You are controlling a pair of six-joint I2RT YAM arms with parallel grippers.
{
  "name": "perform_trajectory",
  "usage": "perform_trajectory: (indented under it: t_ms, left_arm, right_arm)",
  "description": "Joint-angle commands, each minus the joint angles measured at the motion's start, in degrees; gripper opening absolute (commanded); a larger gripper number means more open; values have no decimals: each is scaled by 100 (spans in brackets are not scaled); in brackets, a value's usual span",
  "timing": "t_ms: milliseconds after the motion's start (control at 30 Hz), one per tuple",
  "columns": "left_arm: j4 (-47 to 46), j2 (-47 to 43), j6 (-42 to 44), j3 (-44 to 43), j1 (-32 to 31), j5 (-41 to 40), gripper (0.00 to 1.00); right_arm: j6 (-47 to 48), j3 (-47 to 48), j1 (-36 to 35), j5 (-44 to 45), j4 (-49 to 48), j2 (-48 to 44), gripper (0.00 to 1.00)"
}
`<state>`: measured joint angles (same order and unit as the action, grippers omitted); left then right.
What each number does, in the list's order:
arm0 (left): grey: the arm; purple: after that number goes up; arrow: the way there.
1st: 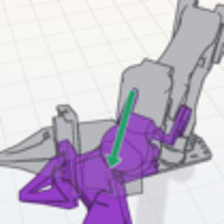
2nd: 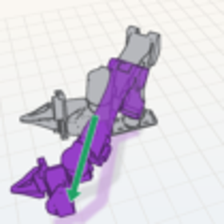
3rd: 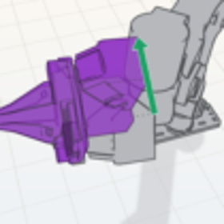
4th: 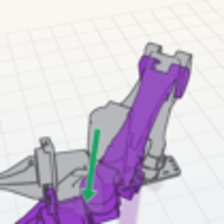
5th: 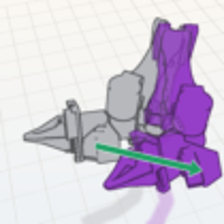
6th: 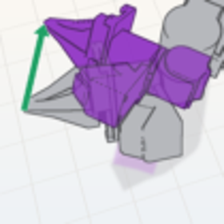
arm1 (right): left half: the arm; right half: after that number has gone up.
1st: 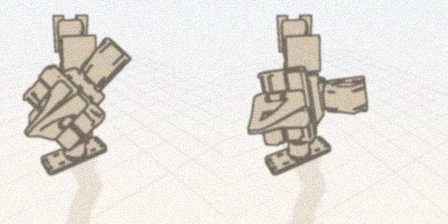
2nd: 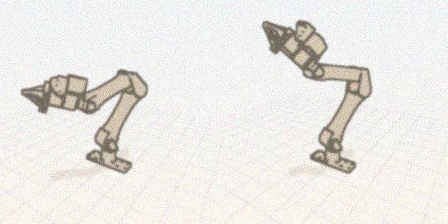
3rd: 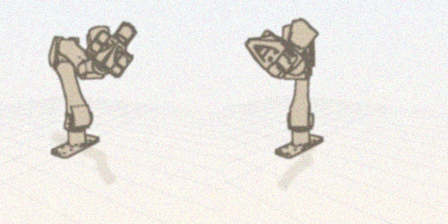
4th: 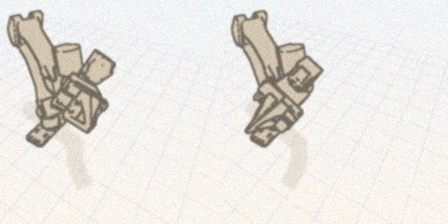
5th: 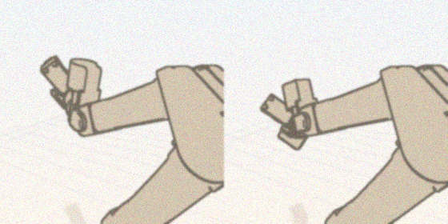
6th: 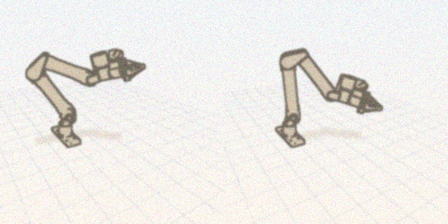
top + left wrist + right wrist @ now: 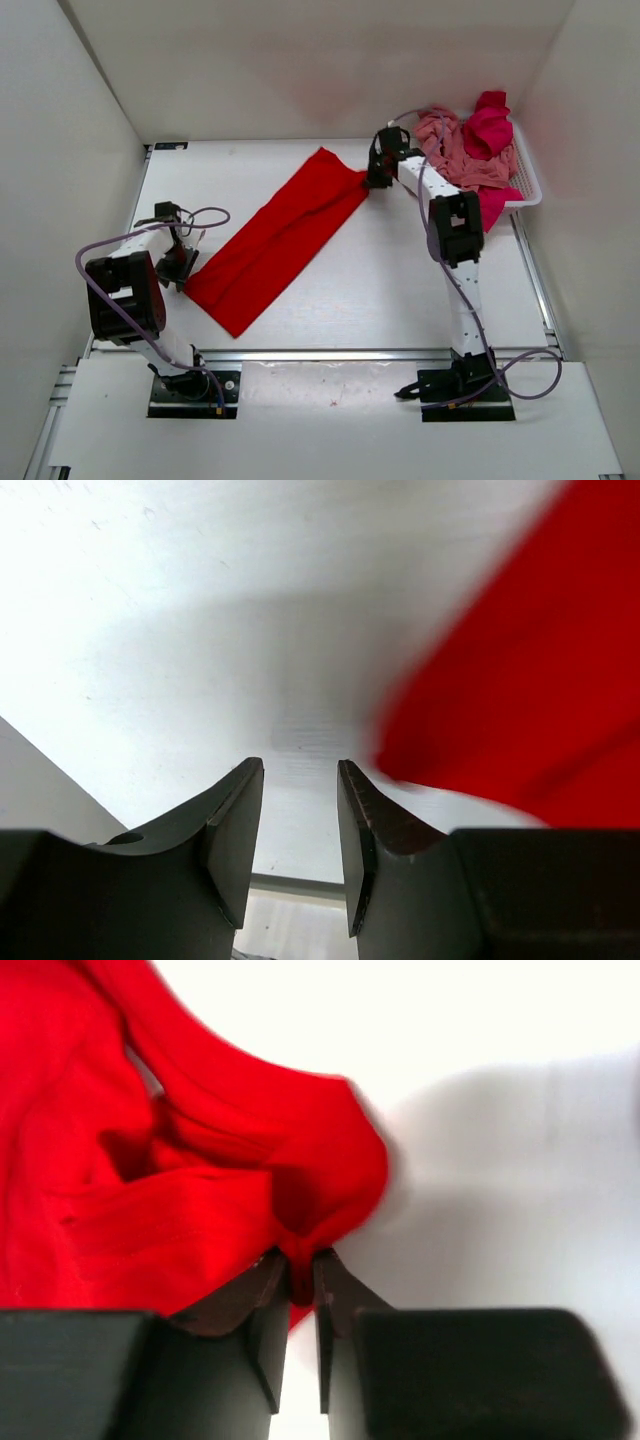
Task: Fold and stack the t-shirts
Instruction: Rotate the tshirt 90 degrees
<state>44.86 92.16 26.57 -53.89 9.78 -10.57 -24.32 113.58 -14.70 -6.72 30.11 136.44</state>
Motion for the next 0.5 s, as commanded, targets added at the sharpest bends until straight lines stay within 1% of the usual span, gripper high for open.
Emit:
perform_trajectory:
  t_ms: [0, 33, 67, 100, 133, 200, 233, 300, 367, 400, 433, 467]
  left_arm:
    - [216, -242, 7, 27, -2, 11, 46]
    - [242, -234, 6, 36, 24, 37, 47]
    - [277, -216, 6, 54, 15, 63, 47]
    - [295, -199, -2, 54, 24, 64, 47]
    - [295, -181, -11, 63, -2, 90, 47]
    - [269, -163, -29, -51, -38, 133, 47]
    - [269, -146, -46, -95, -116, 204, 47]
    - [243, -207, -99, -209, -265, 387, 47]
    - [199, -338, -178, -184, -563, 398, 48]
    - [138, -452, -230, -166, -696, 415, 48]
    - [59, -592, -240, -70, -749, 415, 48]
    - [32, -637, -301, 27, -750, 424, 48]
  right_arm:
    - [172, 2117, -234, 802, -49, 1020, 31]
    - [155, 2664, -287, 900, -14, 1268, 48]
    - [155, 2887, -375, 988, 56, 1358, 57]
    - [129, 3063, -472, 1023, 144, 1394, 71]
    - [85, 3056, -507, 1119, 249, 1316, 83]
    - [-11, 2707, -604, 1278, 582, 956, 95]
    - [-90, 2348, -613, 1287, 636, 633, 99]
    - [-135, 1661, -605, 1331, 759, 69, 99]
    - [14, 409, -665, 1401, 768, -947, 99]
    - [49, 45, -709, 1419, 629, -1553, 100]
    - [224, -742, -823, 1376, 489, -1872, 99]
    - [382, -1585, -902, 1384, 409, -2485, 98]
